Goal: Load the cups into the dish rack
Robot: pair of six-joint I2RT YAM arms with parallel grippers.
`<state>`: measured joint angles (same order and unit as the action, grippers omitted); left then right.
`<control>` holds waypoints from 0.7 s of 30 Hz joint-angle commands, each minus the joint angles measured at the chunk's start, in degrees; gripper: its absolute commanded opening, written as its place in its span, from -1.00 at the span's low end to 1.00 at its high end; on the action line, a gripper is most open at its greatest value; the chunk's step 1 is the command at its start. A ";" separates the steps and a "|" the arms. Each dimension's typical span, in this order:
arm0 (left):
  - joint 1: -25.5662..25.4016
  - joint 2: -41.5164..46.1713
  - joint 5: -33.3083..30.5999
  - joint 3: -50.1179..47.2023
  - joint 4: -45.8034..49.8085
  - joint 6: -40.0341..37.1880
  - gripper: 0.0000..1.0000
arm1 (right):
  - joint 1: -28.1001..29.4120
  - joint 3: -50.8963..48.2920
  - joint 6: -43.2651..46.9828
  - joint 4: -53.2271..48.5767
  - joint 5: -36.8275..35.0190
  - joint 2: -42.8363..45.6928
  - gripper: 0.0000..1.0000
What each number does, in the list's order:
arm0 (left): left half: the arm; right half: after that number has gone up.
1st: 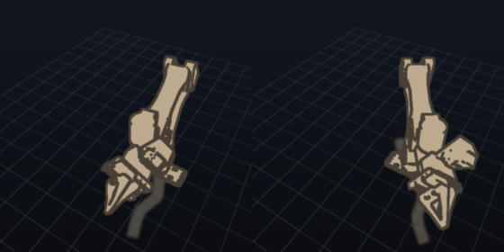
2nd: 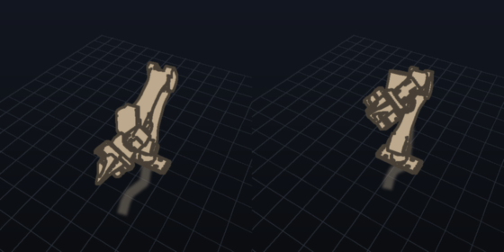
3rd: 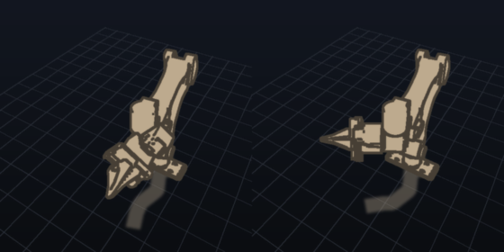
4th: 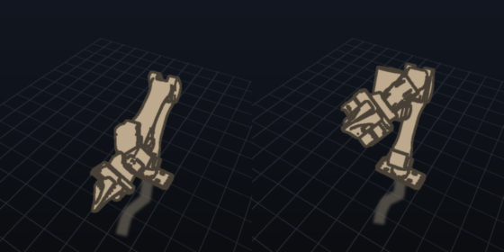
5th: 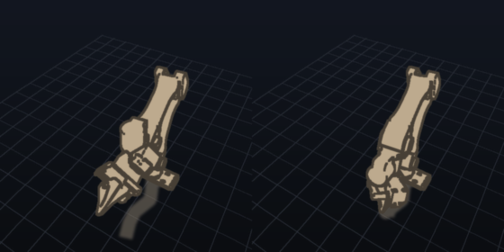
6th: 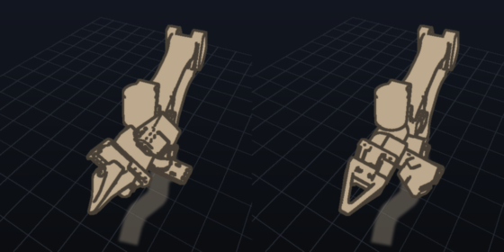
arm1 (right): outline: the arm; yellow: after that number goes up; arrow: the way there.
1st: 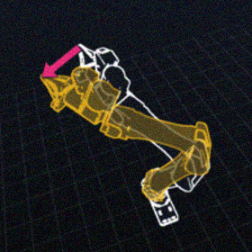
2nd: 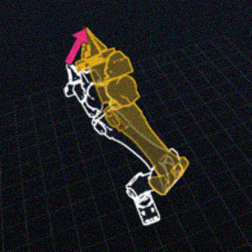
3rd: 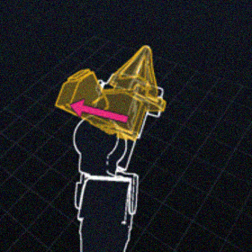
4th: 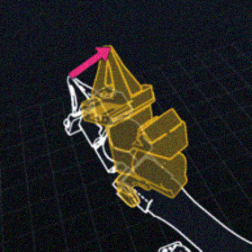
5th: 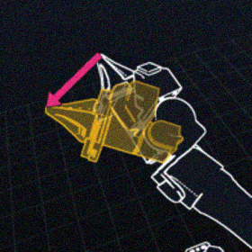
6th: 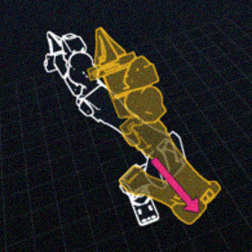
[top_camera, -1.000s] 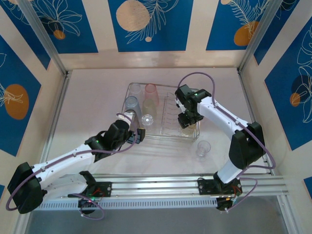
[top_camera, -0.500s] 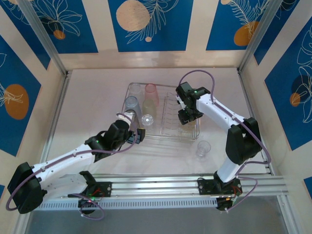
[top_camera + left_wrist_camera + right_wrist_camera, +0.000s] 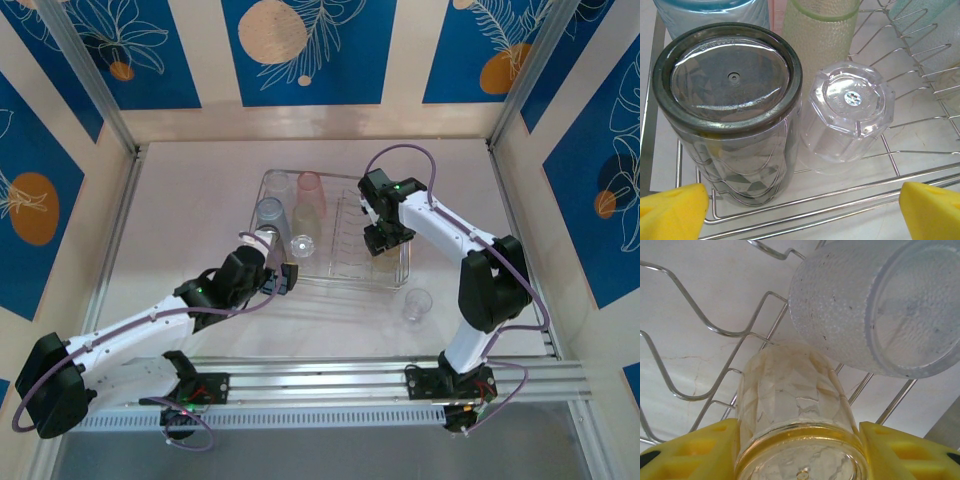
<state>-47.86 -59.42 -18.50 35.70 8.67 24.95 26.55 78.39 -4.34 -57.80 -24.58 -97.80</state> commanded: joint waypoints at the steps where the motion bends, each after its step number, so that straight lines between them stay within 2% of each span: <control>1: 0.11 0.25 -0.74 -0.21 0.78 -0.25 0.95 | -0.71 1.54 -1.67 4.89 -3.72 -0.77 -0.10; 12: 0.20 -0.57 -0.41 0.28 0.68 -0.60 0.95 | -1.06 -2.38 -4.42 11.13 -6.71 -1.39 -0.07; 21: 0.12 -0.83 -0.07 0.42 0.65 -0.43 0.95 | -0.79 0.20 -5.53 8.14 -7.19 -5.00 0.40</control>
<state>-47.86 -60.14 -18.48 35.70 8.69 24.93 26.22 77.65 -8.88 -49.60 -28.73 -99.88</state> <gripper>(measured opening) 0.976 0.687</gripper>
